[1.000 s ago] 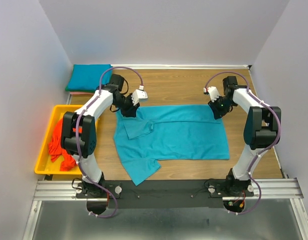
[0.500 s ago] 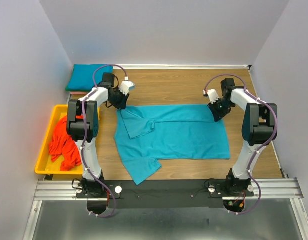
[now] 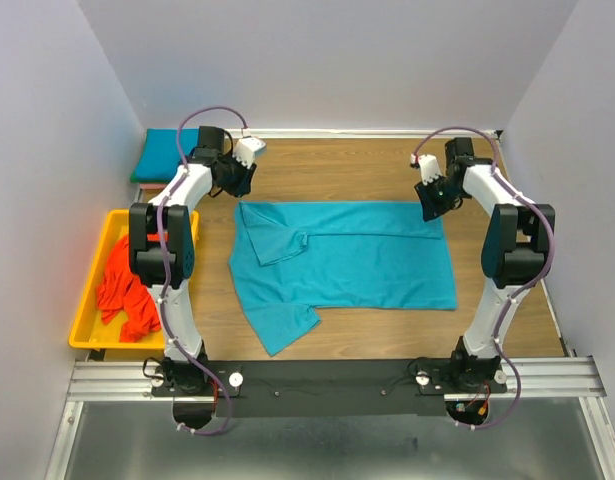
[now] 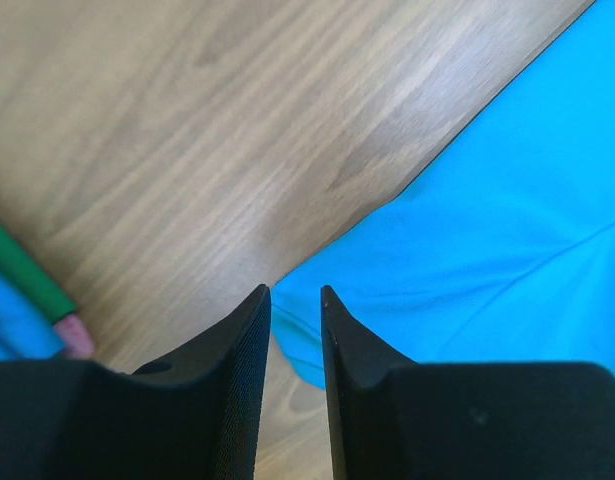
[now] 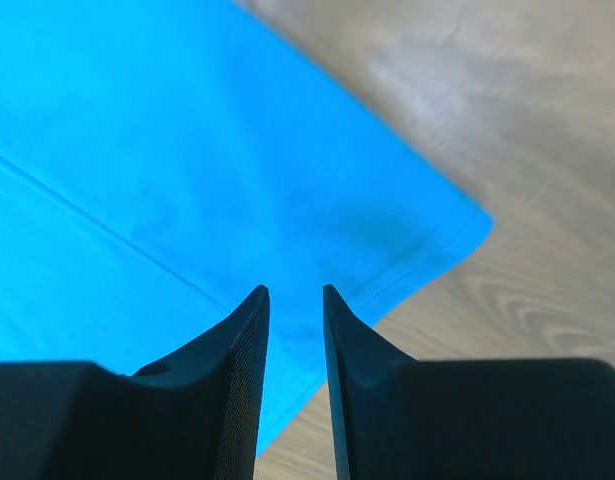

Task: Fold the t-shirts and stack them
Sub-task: Fold the tshirt

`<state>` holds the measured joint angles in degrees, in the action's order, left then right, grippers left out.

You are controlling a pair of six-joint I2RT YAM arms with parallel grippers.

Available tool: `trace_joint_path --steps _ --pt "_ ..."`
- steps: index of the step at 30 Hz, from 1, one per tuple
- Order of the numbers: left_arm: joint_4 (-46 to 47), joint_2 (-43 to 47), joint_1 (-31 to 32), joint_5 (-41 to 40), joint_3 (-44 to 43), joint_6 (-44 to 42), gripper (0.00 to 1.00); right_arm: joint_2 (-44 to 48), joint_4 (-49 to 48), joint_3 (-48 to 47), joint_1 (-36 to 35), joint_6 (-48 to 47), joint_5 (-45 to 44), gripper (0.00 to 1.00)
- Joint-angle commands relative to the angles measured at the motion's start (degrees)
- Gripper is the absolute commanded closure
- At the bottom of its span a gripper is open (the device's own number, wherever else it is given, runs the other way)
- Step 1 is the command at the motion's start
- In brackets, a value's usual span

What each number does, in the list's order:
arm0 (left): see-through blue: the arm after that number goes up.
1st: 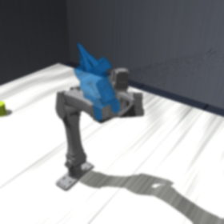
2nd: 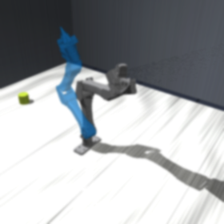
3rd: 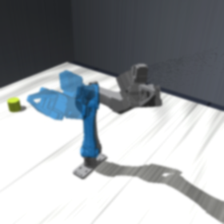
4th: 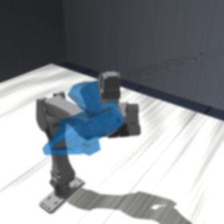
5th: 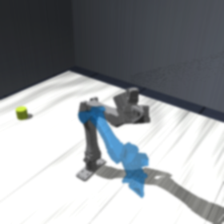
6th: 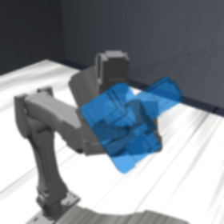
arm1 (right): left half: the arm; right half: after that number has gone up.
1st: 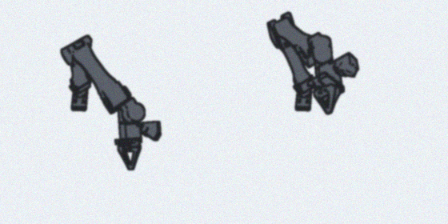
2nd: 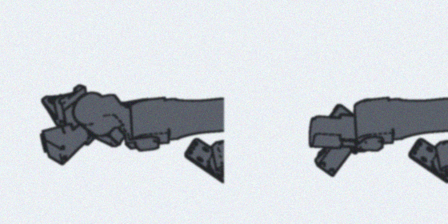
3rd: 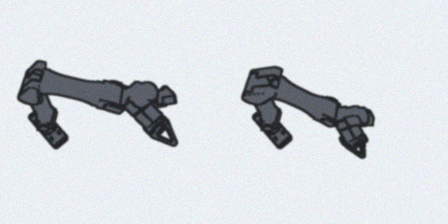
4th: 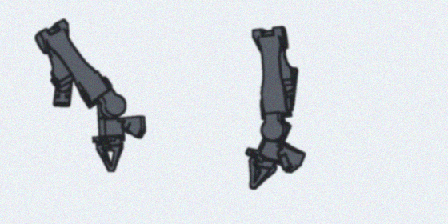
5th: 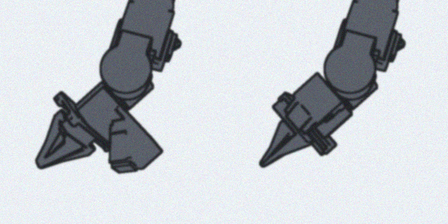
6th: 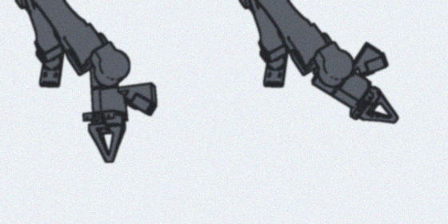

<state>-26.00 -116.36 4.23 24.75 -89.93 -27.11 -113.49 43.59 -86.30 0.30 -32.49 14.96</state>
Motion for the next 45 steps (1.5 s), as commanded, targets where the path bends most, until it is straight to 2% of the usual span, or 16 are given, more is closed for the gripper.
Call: trace_joint_path --steps 1,9,14,17,23,27,29,30,32,34,35,36,39,40,41,45 --pt "-1.9 5.3 0.0 4.1 0.8 0.8 0.65 -0.5 -1.8 -3.8 -0.2 3.1 2.6 0.65" --pt "-4.1 1.9 0.1 5.8 4.9 1.7 0.66 -7.4 -5.1 -6.9 -0.2 4.0 -0.1 0.66" --pt "-5.9 -2.6 0.1 4.2 3.5 1.5 0.69 -10.7 -7.0 -6.8 -0.2 2.6 -3.8 0.67" --pt "-6.2 -6.8 0.1 2.9 1.1 1.8 0.69 -12.4 -8.7 -7.6 -0.2 2.8 -6.5 0.67" --pt "-8.4 -14.8 0.0 -0.5 -10.5 2.0 0.71 -17.2 -11.2 -11.2 -0.2 2.4 -8.8 0.65" --pt "-10.9 -16.8 0.0 2.1 -18.9 1.8 0.69 -17.1 -11.2 -15.4 -0.2 1.6 -7.1 0.59" --pt "-11.8 -14.8 0.1 4.3 -19.8 1.0 0.66 -15.5 -11.1 -16.0 -0.2 1.2 -6.8 0.53" --pt "-12.0 -11.9 0.1 4.9 -19.8 0.7 0.63 -12.5 -11.0 -15.3 -0.2 0.9 -6.1 0.45" --pt "-13.7 -6.6 0.0 6.8 -19.3 -1.7 0.6 -8.7 -10.6 -13.6 -0.2 -0.7 -4.4 0.37" --pt "-17.0 -0.8 0.1 8.6 -17.3 -6.3 0.56 -1.8 -8.9 -10.1 -0.2 -3.3 -2.9 0.27" --pt "-18.1 -0.8 0.0 9.2 -16.0 -6.3 0.55 0.9 -8.0 -9.0 -0.2 -4.2 -2.3 0.24" --pt "-19.1 3.4 0.1 9.4 -12.6 -10.3 0.55 4.6 -5.2 -7.8 -0.2 -5.2 -1.3 0.19" --pt "-22.2 11.7 0.1 9.7 -3.8 -18.4 0.53 9.9 1.9 -3.5 -0.2 -8.7 0.8 0.16" --pt "-24.2 13.5 0.2 9.8 -1.6 -20.7 0.48 13.2 3.9 -0.6 -0.2 -11.1 1.1 0.13" --pt "-25.2 16.7 0.3 9.8 0.6 -22.5 0.48 14.4 5.6 0.9 -1.4 -12.0 1.1 0.12" --pt "-28.7 24.1 1.1 9.4 13.5 -29.3 0.46 21.5 13.3 10.7 -3.0 -14.8 0.3 0.18"
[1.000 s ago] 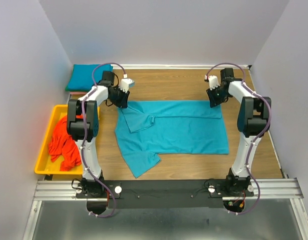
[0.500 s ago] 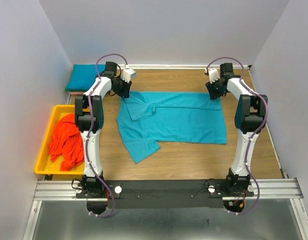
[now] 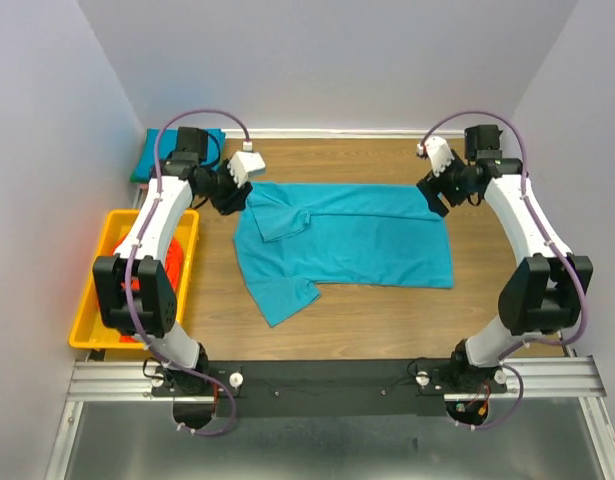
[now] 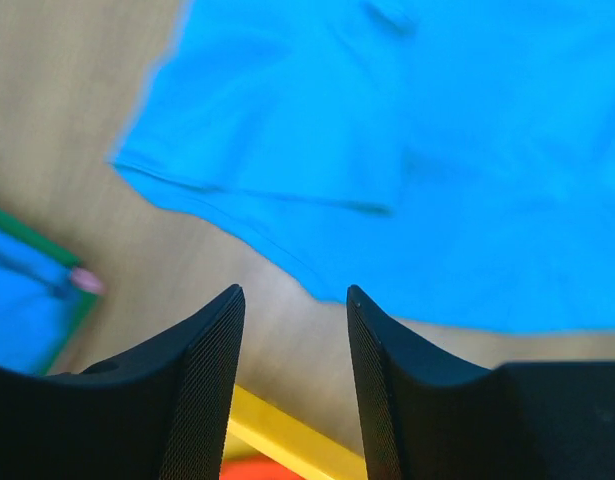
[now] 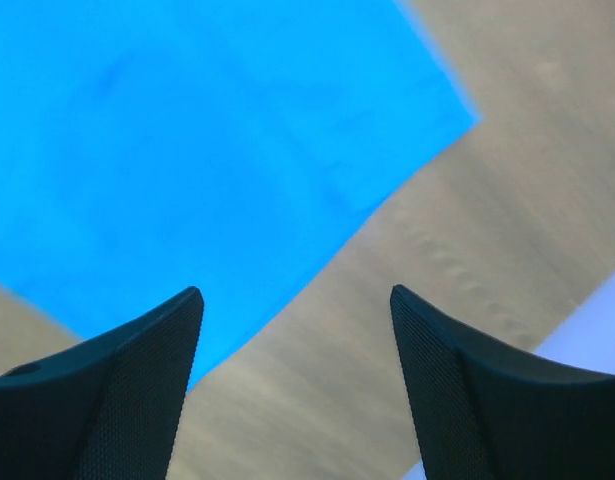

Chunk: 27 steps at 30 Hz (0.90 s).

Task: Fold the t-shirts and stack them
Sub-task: Fold the tshirt

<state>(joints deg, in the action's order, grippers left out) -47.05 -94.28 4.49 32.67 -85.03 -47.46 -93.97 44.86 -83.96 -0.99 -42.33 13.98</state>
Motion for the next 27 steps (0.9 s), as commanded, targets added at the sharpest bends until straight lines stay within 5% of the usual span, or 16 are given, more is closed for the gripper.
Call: trace_joint_path --steps 1,7,27 --pt "-7.0 3.6 1.3 0.6 11.0 -9.7 0.46 5.3 12.3 10.6 -2.5 -5.2 1.1 0.23" --pt "-2.8 13.2 6.5 -3.6 25.8 -9.8 0.48 13.7 9.9 28.4 -4.8 -7.1 -2.5 0.47" --pt "0.3 13.6 7.9 -5.7 30.9 -8.7 0.49 14.1 -3.1 41.2 -4.9 -10.4 -10.1 0.54"
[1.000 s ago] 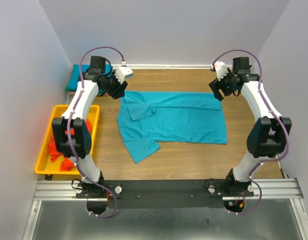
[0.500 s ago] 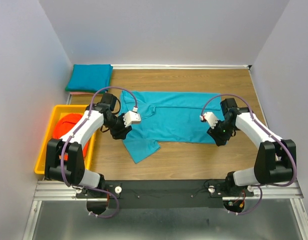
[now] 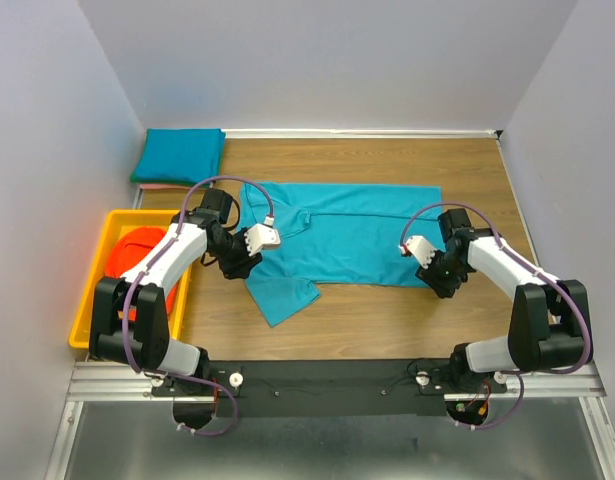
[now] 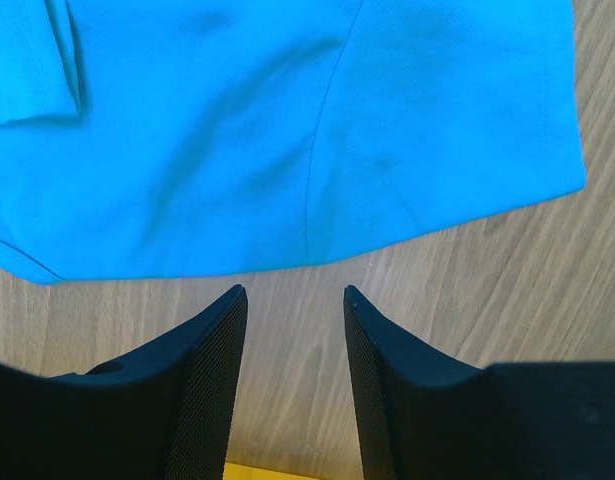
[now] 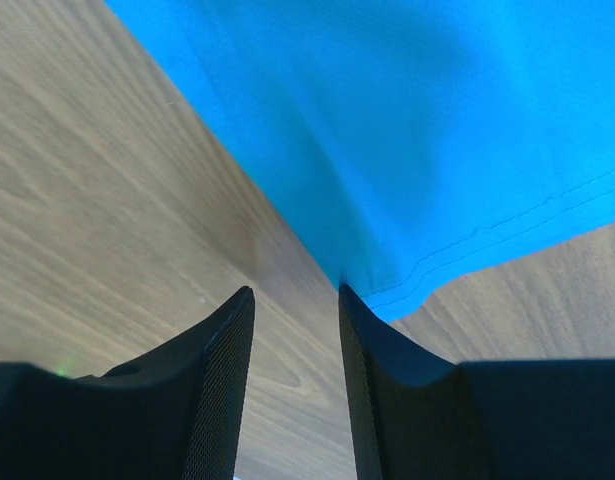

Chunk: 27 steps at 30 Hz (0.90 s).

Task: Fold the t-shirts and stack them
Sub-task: Fold the tshirt

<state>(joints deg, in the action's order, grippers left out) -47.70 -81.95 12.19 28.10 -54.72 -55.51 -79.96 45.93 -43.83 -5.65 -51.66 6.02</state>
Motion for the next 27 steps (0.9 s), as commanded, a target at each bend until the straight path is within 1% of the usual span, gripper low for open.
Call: trace_joint_path --steps 1,7,14,23,27 --pt "0.9 1.3 0.2 -1.1 0.7 -0.8 0.49 0.1 -4.4 0.9 -0.2 -1.1 -2.1 0.54" --pt "0.5 1.6 0.2 -1.5 1.0 -1.3 0.49 1.7 -3.2 -0.5 -0.4 -1.2 -1.9 0.55" --pt "0.8 1.0 0.2 -1.5 0.7 -1.2 0.49 -0.5 -3.6 -0.8 -0.3 -2.3 -1.5 0.56" --pt "1.0 0.7 0.2 -1.2 0.8 -0.8 0.5 0.6 -0.9 -5.7 -1.5 -2.0 0.0 0.58" --pt "1.1 0.1 0.2 -1.4 0.4 -0.8 0.5 -0.5 -0.9 -5.0 -1.5 -2.7 -0.8 0.58"
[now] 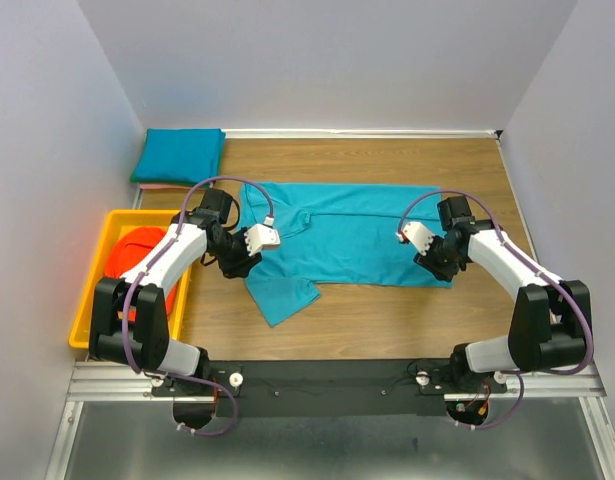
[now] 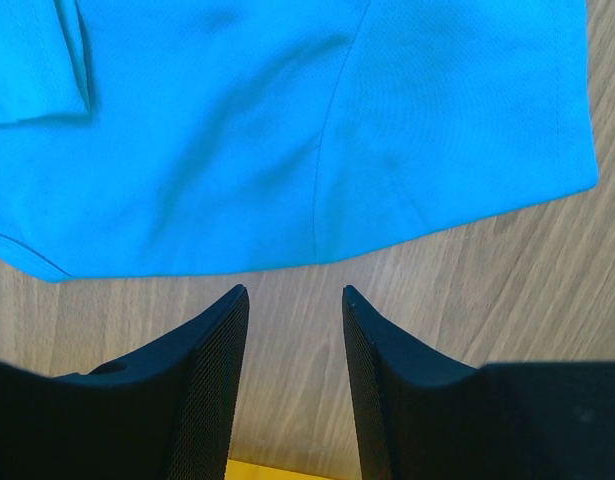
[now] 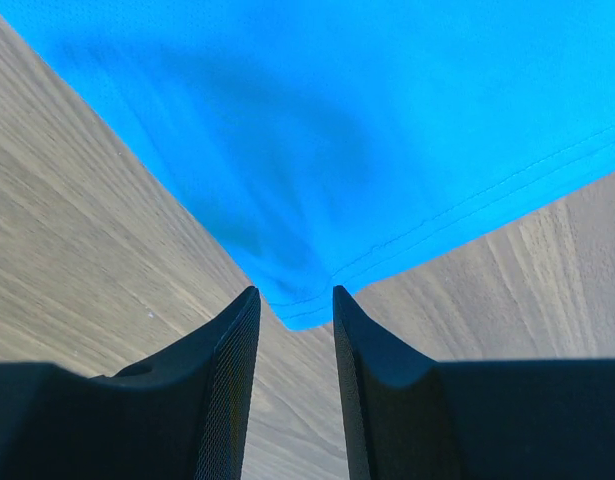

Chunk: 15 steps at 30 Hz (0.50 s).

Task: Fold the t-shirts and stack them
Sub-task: Fold the tshirt

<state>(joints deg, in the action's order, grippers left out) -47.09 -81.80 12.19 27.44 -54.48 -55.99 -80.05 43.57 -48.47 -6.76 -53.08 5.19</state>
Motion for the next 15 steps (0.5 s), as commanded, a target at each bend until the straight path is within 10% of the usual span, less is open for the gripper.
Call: trace_joint_path --steps 1,15 --pt "0.5 0.0 0.2 -0.9 0.1 -0.4 0.5 -0.5 1.3 0.4 -0.4 -1.8 -0.1 0.58" --pt "0.6 0.7 0.2 -1.5 1.4 -0.9 0.5 -1.4 -1.9 6.7 -0.4 -3.0 -1.5 0.6"
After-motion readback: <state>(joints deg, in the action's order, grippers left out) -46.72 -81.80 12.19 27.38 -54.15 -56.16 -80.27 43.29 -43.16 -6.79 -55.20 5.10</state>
